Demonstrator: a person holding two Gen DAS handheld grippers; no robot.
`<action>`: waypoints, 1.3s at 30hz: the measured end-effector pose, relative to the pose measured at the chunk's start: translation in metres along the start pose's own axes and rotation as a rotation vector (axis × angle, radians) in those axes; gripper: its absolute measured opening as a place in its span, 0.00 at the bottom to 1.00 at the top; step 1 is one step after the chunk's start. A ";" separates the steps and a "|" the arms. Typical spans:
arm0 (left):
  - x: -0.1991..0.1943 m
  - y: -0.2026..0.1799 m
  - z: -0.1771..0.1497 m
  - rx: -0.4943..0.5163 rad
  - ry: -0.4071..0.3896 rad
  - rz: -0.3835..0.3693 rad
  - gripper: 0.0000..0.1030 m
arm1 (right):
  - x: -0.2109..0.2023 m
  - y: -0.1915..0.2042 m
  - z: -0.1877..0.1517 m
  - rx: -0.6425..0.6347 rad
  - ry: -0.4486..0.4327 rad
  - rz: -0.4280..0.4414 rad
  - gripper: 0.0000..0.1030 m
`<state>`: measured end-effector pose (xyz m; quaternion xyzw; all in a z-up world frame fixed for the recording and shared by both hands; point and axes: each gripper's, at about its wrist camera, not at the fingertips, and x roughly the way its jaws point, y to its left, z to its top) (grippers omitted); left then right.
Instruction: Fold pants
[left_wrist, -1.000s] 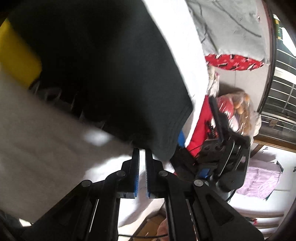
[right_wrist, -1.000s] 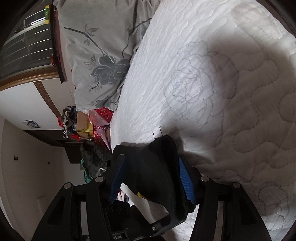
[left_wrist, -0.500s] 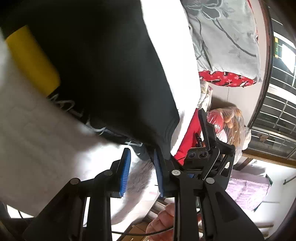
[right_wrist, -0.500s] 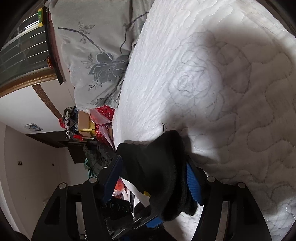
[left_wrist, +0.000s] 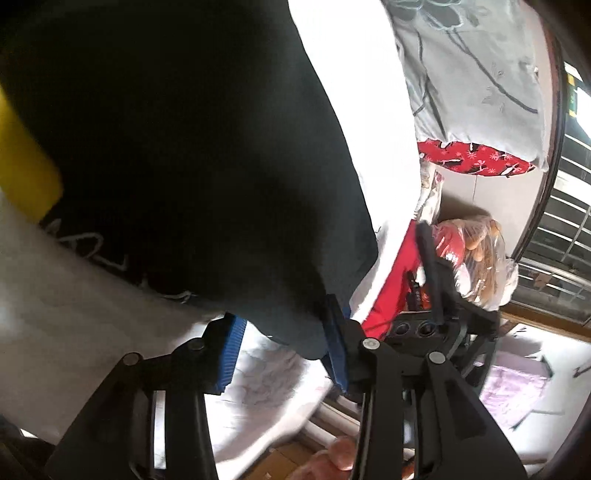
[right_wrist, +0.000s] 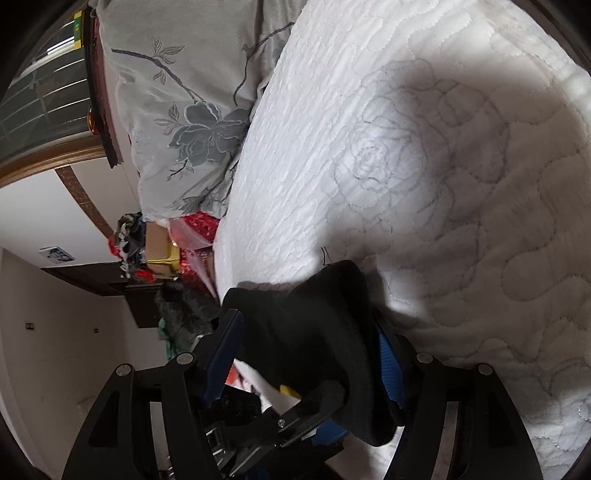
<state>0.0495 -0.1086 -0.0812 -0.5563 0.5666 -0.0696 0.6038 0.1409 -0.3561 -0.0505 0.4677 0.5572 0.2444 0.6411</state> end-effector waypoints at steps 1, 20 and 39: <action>0.004 0.000 0.003 -0.012 0.035 -0.006 0.18 | -0.001 0.001 -0.001 -0.004 -0.021 -0.016 0.59; -0.103 0.011 0.067 -0.004 0.053 -0.158 0.07 | 0.051 0.097 -0.037 -0.148 -0.086 -0.102 0.10; -0.236 0.067 0.137 0.180 -0.063 0.012 0.09 | 0.180 0.182 -0.113 -0.307 0.089 -0.158 0.52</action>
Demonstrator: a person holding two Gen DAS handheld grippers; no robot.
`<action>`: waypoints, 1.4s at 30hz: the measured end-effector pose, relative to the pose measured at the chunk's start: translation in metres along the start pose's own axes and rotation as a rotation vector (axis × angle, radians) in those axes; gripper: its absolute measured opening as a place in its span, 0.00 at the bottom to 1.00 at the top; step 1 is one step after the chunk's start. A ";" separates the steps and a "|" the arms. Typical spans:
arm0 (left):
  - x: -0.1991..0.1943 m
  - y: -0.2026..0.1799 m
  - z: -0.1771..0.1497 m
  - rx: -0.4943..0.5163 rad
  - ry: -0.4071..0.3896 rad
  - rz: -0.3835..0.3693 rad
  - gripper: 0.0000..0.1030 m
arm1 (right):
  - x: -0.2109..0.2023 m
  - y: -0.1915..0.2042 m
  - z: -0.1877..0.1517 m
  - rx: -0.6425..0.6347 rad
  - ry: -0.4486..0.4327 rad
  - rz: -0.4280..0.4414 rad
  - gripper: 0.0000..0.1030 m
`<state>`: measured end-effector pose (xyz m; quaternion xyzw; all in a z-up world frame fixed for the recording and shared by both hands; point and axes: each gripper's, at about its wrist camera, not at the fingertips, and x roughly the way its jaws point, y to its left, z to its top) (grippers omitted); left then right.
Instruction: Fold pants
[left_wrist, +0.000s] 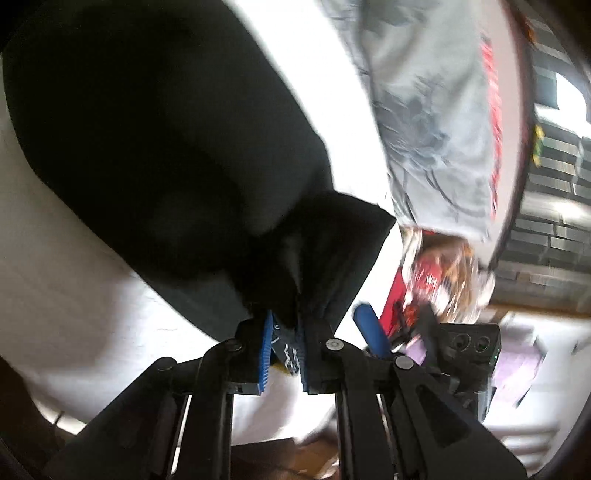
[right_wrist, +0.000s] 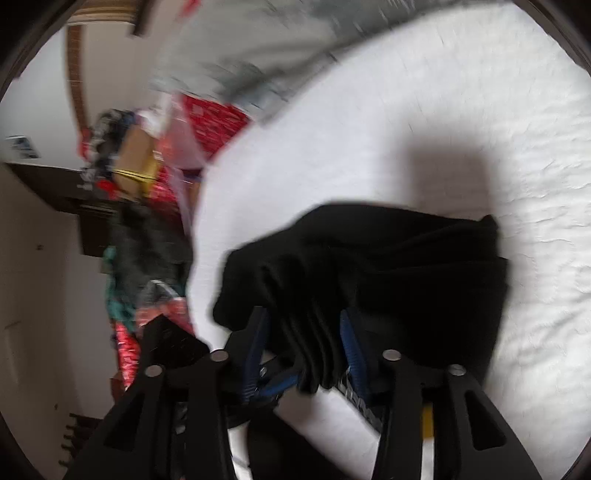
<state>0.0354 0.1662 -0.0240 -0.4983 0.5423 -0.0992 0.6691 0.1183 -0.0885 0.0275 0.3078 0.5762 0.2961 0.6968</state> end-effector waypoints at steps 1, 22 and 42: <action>-0.004 -0.004 -0.001 0.041 0.002 0.004 0.11 | -0.010 -0.001 -0.004 0.007 -0.015 0.018 0.64; -0.029 -0.017 0.007 0.382 -0.053 0.144 0.37 | 0.022 -0.079 -0.076 0.562 -0.159 0.327 0.76; 0.076 -0.063 0.000 0.562 0.032 0.282 0.12 | -0.044 -0.121 -0.085 0.570 -0.425 0.241 0.09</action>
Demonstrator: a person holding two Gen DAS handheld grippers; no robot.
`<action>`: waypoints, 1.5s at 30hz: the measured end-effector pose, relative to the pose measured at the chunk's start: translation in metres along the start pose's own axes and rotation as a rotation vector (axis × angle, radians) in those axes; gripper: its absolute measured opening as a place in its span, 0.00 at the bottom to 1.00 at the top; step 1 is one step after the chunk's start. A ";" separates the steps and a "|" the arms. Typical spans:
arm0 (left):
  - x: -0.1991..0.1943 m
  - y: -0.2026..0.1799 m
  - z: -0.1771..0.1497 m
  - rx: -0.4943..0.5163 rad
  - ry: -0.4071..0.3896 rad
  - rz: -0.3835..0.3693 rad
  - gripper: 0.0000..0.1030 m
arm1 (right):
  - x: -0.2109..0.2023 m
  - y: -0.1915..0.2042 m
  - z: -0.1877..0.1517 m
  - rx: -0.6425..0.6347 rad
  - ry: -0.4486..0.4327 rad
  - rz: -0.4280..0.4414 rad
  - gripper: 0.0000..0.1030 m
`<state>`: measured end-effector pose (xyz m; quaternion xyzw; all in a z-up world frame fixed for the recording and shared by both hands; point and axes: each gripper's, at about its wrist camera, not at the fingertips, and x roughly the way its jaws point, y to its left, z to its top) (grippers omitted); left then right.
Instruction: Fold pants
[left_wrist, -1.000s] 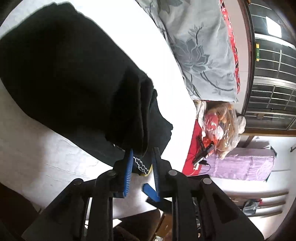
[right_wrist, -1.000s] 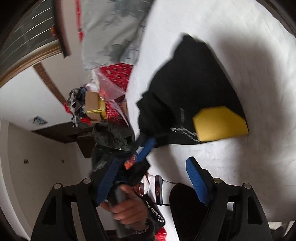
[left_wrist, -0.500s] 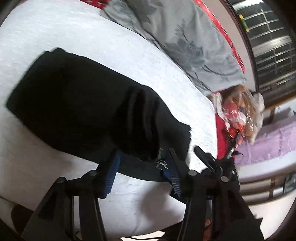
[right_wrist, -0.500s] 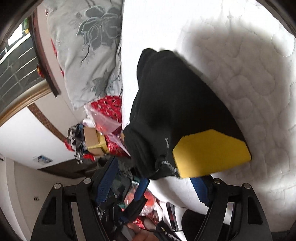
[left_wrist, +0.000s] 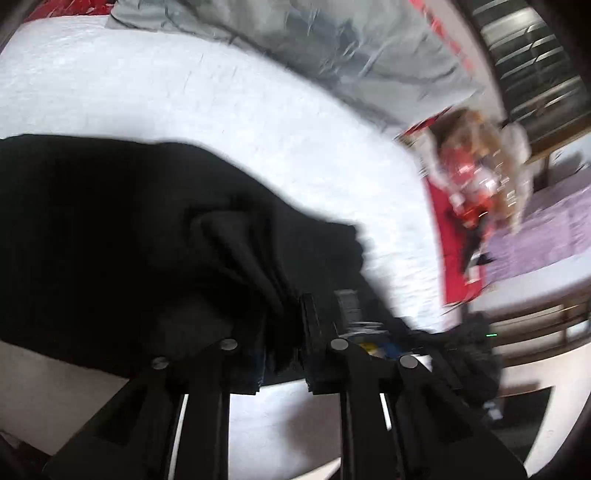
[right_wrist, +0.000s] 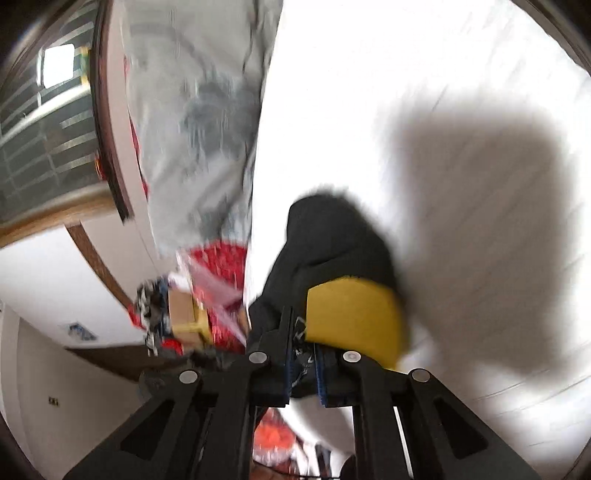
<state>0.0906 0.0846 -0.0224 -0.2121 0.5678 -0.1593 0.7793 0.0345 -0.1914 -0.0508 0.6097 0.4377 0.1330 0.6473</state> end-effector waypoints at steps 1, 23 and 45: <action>0.006 0.003 0.001 -0.010 0.015 0.021 0.12 | -0.011 -0.007 0.007 0.016 -0.028 -0.003 0.09; -0.034 0.008 0.001 0.080 0.036 -0.032 0.24 | -0.011 0.080 0.037 -0.393 0.141 -0.123 0.59; 0.003 0.009 0.015 0.055 0.037 0.122 0.19 | 0.054 0.091 0.060 -0.600 0.274 -0.364 0.55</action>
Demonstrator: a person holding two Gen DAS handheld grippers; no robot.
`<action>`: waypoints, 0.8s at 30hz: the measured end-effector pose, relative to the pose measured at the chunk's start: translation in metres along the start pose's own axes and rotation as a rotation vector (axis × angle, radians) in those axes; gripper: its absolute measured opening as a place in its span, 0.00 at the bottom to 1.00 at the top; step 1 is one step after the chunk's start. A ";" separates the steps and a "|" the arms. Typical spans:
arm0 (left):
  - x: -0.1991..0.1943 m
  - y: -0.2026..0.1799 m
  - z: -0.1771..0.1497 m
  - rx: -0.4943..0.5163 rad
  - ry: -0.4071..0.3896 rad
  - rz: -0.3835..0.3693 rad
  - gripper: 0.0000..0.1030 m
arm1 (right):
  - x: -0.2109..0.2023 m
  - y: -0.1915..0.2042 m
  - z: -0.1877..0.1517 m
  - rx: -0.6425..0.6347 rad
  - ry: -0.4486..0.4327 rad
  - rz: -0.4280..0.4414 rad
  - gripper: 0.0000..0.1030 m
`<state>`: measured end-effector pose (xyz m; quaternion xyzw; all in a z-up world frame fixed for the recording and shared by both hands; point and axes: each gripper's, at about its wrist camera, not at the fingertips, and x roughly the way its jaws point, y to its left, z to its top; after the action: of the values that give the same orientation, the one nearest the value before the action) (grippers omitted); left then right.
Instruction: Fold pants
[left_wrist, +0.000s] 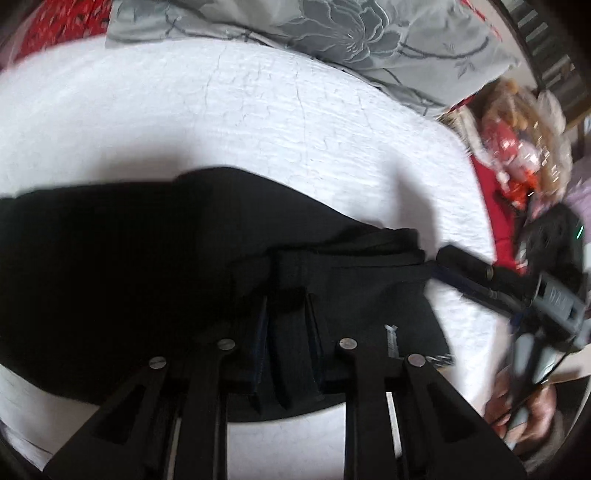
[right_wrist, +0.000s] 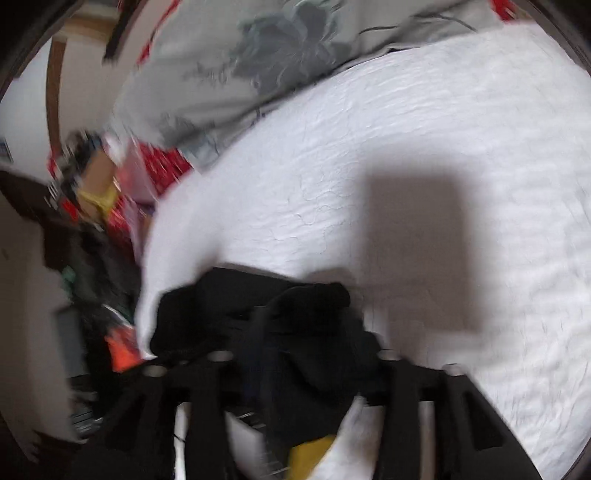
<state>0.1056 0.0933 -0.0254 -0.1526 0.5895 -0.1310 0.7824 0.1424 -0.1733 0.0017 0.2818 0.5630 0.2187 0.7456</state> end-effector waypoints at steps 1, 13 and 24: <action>-0.001 0.003 0.000 -0.010 0.004 -0.015 0.19 | -0.004 -0.003 -0.004 0.016 -0.002 0.018 0.55; 0.003 -0.028 -0.030 0.186 -0.035 0.171 0.19 | -0.002 -0.028 -0.068 -0.019 0.016 -0.068 0.28; -0.026 -0.032 -0.037 0.131 -0.077 -0.083 0.19 | -0.041 0.040 -0.036 -0.159 -0.199 -0.021 0.39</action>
<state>0.0623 0.0708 0.0005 -0.1302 0.5421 -0.1957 0.8067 0.0959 -0.1640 0.0502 0.2365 0.4698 0.2257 0.8200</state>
